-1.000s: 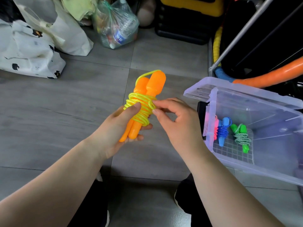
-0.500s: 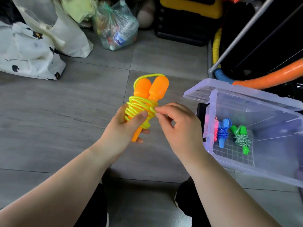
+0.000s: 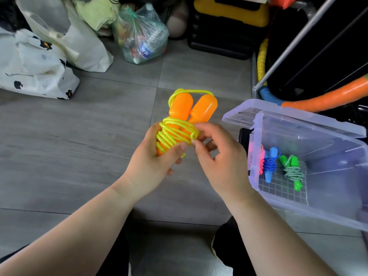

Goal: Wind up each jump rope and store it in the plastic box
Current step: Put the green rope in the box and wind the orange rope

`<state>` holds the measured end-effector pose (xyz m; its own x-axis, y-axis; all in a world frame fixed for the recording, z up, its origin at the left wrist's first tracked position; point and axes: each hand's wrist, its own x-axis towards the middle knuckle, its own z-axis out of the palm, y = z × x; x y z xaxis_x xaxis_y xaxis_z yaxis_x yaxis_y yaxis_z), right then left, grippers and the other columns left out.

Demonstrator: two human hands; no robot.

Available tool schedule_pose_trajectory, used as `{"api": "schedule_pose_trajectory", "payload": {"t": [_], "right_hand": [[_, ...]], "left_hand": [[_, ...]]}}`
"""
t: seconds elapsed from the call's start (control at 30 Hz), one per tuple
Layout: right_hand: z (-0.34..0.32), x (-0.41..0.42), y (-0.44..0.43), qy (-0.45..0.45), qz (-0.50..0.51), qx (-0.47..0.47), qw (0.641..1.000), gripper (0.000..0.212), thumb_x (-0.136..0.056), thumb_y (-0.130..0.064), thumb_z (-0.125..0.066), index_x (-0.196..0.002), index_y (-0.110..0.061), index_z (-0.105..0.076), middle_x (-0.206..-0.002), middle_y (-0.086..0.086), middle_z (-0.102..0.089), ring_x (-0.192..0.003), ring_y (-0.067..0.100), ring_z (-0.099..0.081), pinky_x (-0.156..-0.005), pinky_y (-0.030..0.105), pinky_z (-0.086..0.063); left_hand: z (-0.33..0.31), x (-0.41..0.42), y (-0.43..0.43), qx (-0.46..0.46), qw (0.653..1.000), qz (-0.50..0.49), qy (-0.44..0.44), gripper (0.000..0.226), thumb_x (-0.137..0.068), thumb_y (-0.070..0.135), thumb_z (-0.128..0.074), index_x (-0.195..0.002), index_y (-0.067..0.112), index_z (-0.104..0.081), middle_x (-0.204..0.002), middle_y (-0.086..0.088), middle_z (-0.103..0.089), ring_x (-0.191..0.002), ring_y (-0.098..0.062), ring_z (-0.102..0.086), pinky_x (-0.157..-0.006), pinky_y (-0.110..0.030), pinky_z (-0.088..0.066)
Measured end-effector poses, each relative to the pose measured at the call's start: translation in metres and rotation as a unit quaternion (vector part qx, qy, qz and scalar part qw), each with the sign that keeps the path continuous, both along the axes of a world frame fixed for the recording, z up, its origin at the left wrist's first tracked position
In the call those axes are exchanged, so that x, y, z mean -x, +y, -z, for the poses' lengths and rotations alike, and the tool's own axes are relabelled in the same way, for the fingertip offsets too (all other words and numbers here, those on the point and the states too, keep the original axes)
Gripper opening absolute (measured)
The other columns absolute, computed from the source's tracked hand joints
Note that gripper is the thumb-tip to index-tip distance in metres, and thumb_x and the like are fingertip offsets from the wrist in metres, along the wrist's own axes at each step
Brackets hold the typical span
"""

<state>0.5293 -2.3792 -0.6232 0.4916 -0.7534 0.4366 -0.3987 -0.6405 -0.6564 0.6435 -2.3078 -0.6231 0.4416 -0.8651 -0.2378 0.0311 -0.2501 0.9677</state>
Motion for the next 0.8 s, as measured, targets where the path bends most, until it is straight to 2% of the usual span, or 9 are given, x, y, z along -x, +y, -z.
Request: {"api": "schedule_pose_trajectory", "payload": {"t": [0.13, 0.2, 0.3, 0.4, 0.47, 0.53, 0.6, 0.7, 0.8], "right_hand": [[0.004, -0.002, 0.000, 0.001, 0.026, 0.070, 0.997, 0.023, -0.079, -0.016, -0.053, -0.094, -0.005, -0.067, -0.071, 0.004, -0.066, -0.066, 0.010, -0.050, -0.054, 0.023, -0.043], [0.004, -0.004, 0.000, 0.002, 0.030, 0.073, 0.997, 0.023, -0.078, -0.015, -0.052, -0.093, -0.005, -0.067, -0.069, 0.004, -0.065, -0.067, 0.009, -0.048, -0.054, 0.020, -0.042], [0.005, -0.004, -0.001, 0.014, 0.031, 0.077, 0.996, 0.026, -0.077, -0.015, -0.049, -0.093, -0.007, -0.067, -0.068, 0.003, -0.064, -0.065, 0.012, -0.049, -0.052, 0.024, -0.042], [0.006, -0.006, 0.000, 0.022, 0.042, 0.078, 0.996, 0.030, -0.074, -0.010, -0.046, -0.093, -0.006, -0.067, -0.067, 0.005, -0.065, -0.065, 0.014, -0.048, -0.053, 0.023, -0.042], [0.003, -0.007, 0.001, -0.014, 0.044, 0.009, 0.999, 0.029, -0.076, -0.009, -0.046, -0.094, -0.003, -0.067, -0.069, 0.003, -0.065, -0.065, 0.007, -0.050, -0.059, 0.012, -0.041], [0.000, -0.009, 0.003, -0.061, 0.045, -0.099, 0.992, 0.023, -0.078, -0.009, -0.051, -0.096, -0.004, -0.065, -0.071, -0.011, -0.060, -0.065, -0.007, -0.051, -0.063, 0.000, -0.039], [-0.002, -0.010, 0.004, -0.081, 0.038, -0.169, 0.981, 0.021, -0.077, -0.009, -0.052, -0.094, -0.006, -0.064, -0.072, -0.021, -0.055, -0.065, -0.014, -0.052, -0.064, -0.001, -0.038], [-0.007, -0.011, 0.004, -0.098, 0.021, -0.197, 0.975, 0.018, -0.077, -0.006, -0.053, -0.090, -0.009, -0.064, -0.071, -0.021, -0.054, -0.064, -0.016, -0.053, -0.061, -0.001, -0.037], [-0.010, -0.011, 0.002, -0.098, 0.001, -0.201, 0.975, 0.020, -0.077, -0.005, -0.052, -0.091, -0.010, -0.066, -0.073, -0.018, -0.054, -0.065, -0.016, -0.053, -0.062, -0.001, -0.037]], "left_hand": [[-0.002, 0.002, 0.000, -0.001, 1.000, -0.002, 0.008, 0.049, -0.065, 0.040, -0.056, -0.109, 0.024, -0.044, -0.074, 0.008, -0.061, -0.059, -0.001, -0.061, -0.047, -0.020, -0.050], [-0.002, 0.001, 0.000, -0.006, 1.000, -0.002, 0.006, 0.050, -0.064, 0.040, -0.056, -0.110, 0.024, -0.044, -0.075, 0.008, -0.062, -0.060, -0.002, -0.061, -0.047, -0.020, -0.050], [-0.002, 0.000, 0.000, -0.011, 1.000, -0.006, 0.005, 0.052, -0.065, 0.041, -0.056, -0.112, 0.024, -0.043, -0.076, 0.008, -0.062, -0.061, -0.002, -0.062, -0.047, -0.021, -0.050], [-0.001, 0.000, 0.000, -0.016, 1.000, -0.016, 0.002, 0.045, -0.073, 0.039, -0.063, -0.111, 0.025, -0.043, -0.075, 0.009, -0.062, -0.060, -0.002, -0.061, -0.047, -0.021, -0.050], [-0.002, 0.000, -0.002, -0.019, 0.999, -0.030, 0.020, 0.036, -0.077, 0.035, -0.065, -0.105, 0.026, -0.046, -0.073, 0.009, -0.062, -0.058, -0.001, -0.061, -0.047, -0.021, -0.050], [-0.004, 0.000, -0.004, -0.023, 0.996, -0.050, 0.070, 0.024, -0.077, 0.035, -0.064, -0.095, 0.029, -0.049, -0.073, 0.009, -0.062, -0.055, -0.001, -0.062, -0.046, -0.020, -0.049], [-0.006, 0.000, -0.005, -0.033, 0.986, -0.066, 0.152, 0.010, -0.085, 0.030, -0.056, -0.092, 0.025, -0.052, -0.076, 0.005, -0.062, -0.054, -0.004, -0.062, -0.045, -0.020, -0.047], [-0.006, -0.001, -0.005, -0.056, 0.968, -0.052, 0.240, 0.022, -0.088, 0.035, -0.048, -0.099, 0.018, -0.056, -0.083, 0.000, -0.064, -0.057, -0.008, -0.064, -0.043, -0.019, -0.046], [-0.006, -0.001, -0.004, -0.053, 0.964, -0.040, 0.259, 0.035, -0.076, 0.043, -0.052, -0.100, 0.017, -0.057, -0.084, -0.001, -0.064, -0.058, -0.008, -0.064, -0.043, -0.019, -0.046]]}}
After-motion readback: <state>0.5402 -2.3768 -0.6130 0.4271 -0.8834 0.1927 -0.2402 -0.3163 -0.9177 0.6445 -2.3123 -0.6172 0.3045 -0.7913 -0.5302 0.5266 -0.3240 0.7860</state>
